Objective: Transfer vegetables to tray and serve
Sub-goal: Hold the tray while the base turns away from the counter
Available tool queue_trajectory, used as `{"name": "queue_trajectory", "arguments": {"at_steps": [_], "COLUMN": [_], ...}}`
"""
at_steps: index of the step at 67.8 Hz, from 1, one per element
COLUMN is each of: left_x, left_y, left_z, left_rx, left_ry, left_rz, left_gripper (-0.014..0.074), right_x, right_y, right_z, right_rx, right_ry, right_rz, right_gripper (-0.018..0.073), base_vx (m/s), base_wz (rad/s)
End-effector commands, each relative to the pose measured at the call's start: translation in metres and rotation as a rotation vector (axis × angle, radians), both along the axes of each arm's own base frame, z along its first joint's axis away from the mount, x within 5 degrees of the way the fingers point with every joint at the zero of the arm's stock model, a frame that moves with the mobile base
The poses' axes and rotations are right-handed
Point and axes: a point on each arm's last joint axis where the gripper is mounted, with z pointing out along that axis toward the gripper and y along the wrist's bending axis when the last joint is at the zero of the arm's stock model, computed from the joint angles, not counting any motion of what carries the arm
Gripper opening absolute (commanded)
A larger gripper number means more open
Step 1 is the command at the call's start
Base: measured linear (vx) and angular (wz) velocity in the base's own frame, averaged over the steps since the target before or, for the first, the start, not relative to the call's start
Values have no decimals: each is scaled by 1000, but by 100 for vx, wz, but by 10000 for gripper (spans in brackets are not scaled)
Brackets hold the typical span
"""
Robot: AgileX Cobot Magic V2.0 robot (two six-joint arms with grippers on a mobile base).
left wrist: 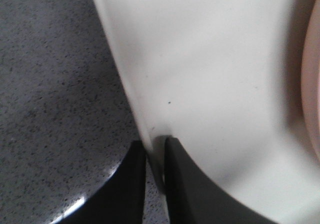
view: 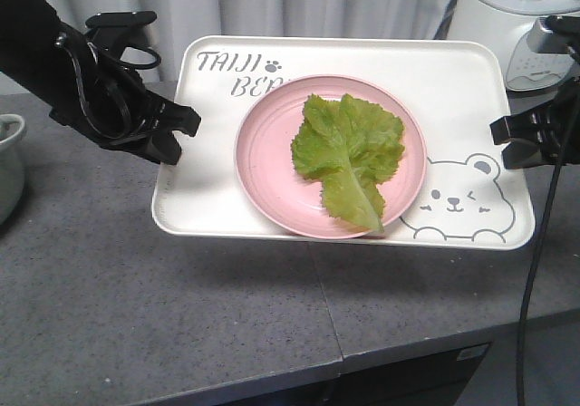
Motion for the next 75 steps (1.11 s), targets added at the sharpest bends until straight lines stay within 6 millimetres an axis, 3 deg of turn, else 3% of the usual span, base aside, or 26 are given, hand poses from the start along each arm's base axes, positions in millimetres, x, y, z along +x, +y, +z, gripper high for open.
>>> {"name": "queue_trajectory", "arguments": {"at_steps": [1, 75], "left_x": [-16, -16], "left_y": [-27, -27], "left_z": [38, 38], "left_rx": [-263, -263], "left_ry": [-84, -84], "left_rz": [-50, -50], "left_gripper": [-6, -6], "right_x": [-10, -11], "right_y": [25, 25], "right_z": [27, 27], "right_rx": [178, 178], "right_ry": [-78, -77], "right_rz": [79, 80], "right_gripper": [-6, -6], "base_vx": [0, 0], "base_wz": [-26, -26]}}
